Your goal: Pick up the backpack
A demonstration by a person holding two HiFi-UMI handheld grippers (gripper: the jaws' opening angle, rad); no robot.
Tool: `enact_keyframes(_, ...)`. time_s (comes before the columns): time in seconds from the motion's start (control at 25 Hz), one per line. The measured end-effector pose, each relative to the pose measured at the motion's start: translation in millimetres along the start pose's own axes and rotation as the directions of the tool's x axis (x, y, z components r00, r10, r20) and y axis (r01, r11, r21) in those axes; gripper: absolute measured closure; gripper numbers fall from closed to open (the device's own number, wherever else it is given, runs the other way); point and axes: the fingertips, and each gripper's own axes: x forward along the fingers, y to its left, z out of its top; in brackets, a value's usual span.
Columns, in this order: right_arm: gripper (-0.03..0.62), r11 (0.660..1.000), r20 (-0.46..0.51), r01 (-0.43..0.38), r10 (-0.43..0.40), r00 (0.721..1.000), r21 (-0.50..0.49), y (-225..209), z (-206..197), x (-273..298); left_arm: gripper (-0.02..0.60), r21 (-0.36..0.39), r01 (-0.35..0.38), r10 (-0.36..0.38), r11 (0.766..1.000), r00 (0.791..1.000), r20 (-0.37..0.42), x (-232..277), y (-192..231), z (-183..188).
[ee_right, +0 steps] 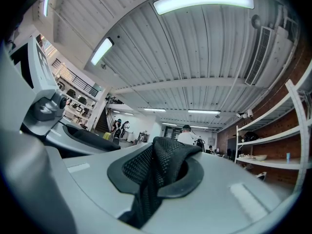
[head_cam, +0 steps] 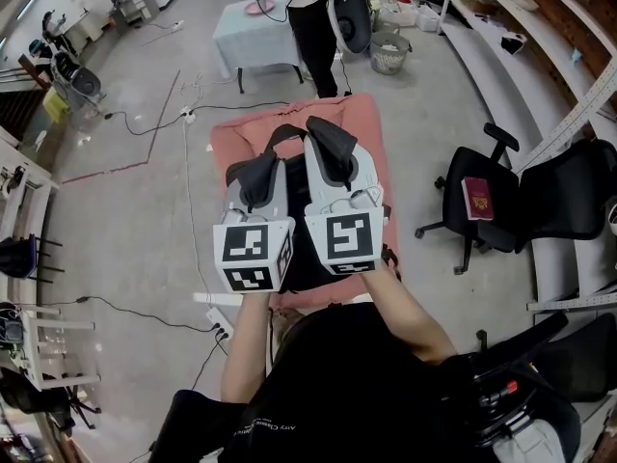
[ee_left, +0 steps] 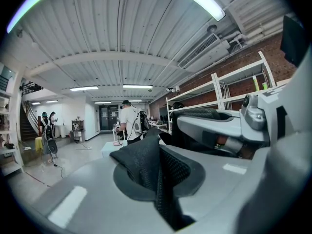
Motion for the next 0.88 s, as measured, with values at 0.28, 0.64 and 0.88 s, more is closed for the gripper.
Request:
enact_keyframes(0.28,0.531,1.0,-0.005,-0.011,0.011,1.0,-0.005,5.0,-2.4,2.2,0.558,-0.001,-0.004,0.004,1.0,1.0,-0.003,0.1,4.1,-2.8)
enact_keyframes(0.64,0.537,0.999,-0.015,-0.037,0.036,0.999,-0.009,15.6,-0.9,9.5,0.558,0.001,-0.022,0.022,1.0,0.999,-0.029,-0.8,16.8,-6.4)
enact_keyframes(0.88,0.537,0.999,-0.029,-0.049,0.05,0.998,0.006,20.3,-5.0,15.4,0.558,-0.009,-0.029,0.029,1.0,0.999,-0.043,-0.1,22.6,-11.1)
